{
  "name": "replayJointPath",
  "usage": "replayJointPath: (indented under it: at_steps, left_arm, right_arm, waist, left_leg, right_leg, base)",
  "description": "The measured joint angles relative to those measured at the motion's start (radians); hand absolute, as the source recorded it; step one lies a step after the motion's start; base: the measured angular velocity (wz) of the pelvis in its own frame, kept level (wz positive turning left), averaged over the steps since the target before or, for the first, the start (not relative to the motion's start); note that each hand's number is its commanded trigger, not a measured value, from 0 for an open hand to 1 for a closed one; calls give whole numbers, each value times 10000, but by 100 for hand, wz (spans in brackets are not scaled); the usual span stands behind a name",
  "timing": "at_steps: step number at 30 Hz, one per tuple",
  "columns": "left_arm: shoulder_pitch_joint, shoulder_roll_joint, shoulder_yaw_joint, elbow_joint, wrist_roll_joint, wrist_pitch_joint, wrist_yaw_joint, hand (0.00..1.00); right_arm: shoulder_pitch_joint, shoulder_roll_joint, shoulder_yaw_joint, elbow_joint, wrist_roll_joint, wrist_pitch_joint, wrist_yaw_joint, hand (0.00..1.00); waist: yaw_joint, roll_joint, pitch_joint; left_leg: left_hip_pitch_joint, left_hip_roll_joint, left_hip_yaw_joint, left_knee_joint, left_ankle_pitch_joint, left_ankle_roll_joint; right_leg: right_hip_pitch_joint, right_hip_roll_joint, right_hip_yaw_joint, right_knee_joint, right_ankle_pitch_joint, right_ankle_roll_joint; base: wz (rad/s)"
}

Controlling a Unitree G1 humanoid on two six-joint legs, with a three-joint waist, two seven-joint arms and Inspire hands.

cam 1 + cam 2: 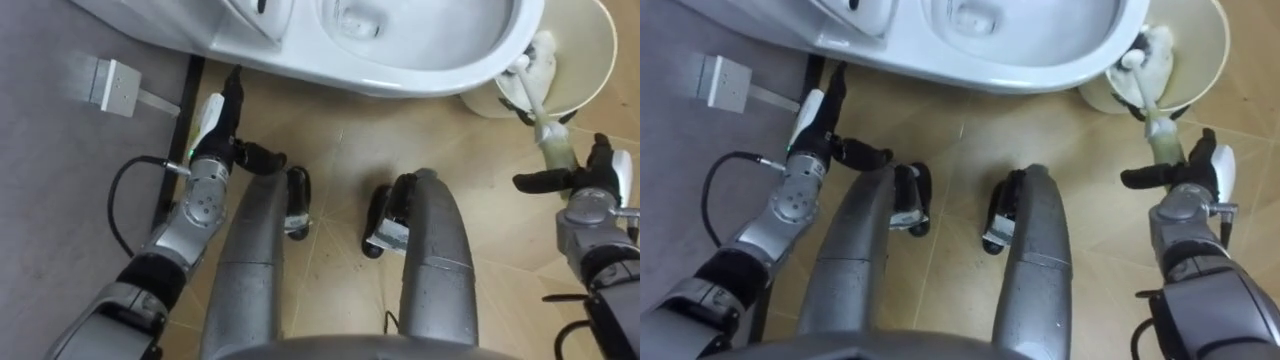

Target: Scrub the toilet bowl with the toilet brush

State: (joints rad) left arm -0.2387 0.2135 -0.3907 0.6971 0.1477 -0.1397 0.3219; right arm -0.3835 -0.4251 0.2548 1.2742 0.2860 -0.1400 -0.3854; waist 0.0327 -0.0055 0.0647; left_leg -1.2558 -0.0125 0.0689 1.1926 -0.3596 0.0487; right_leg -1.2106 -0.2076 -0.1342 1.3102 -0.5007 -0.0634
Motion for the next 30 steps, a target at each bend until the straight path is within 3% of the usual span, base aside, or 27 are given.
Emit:
replayJointPath:
  at_steps: [8, 17, 18, 19, 30]
  left_arm:
    - [-95, 23, -59, -18, -1, 0, 30, 0]
    - [-48, 25, -61, -17, -3, 16, 24, 0]
    - [-41, 25, -62, -17, -2, 21, 18, 0]
    - [-42, 25, -61, -17, -3, 37, 12, 0]
    - [-25, -1, -61, -27, -9, 304, -18, 0]
  right_arm:
    - [53, -37, 84, 68, 395, -41, 310, 0]
    - [5, -40, 87, 98, 489, -31, 431, 0]
    - [-19, -48, 88, 102, 595, -25, 517, 35]
    - [-48, -49, 93, 123, 708, -16, 637, 100]
    - [-257, -58, 204, 551, 1928, 165, 1402, 100]
  waist:
    - [2, 33, -8]
    - [11, 34, -9]
    - [12, 34, -9]
    - [26, 34, -9]
    - [25, 31, -10]
  left_leg:
    - [-118, -15, -23, 278, -331, -193]
    - [-163, -6, -162, 453, -422, -320]
    - [-171, -11, -162, 482, -423, -320]
    - [-181, -2, -180, 506, -423, -320]
    - [-258, -19, -202, 579, -426, -311]
  right_leg:
    - [-136, 99, 18, 254, -308, -138]
    - [-136, 118, -34, 423, -457, -215]
    - [-140, 94, -42, 457, -466, -225]
    - [-148, 97, -45, 469, -466, -226]
    - [-202, 66, -52, 531, -465, -224]
  base:
    - [-2]
    - [1]
    - [0]
    - [0]
    - [0]
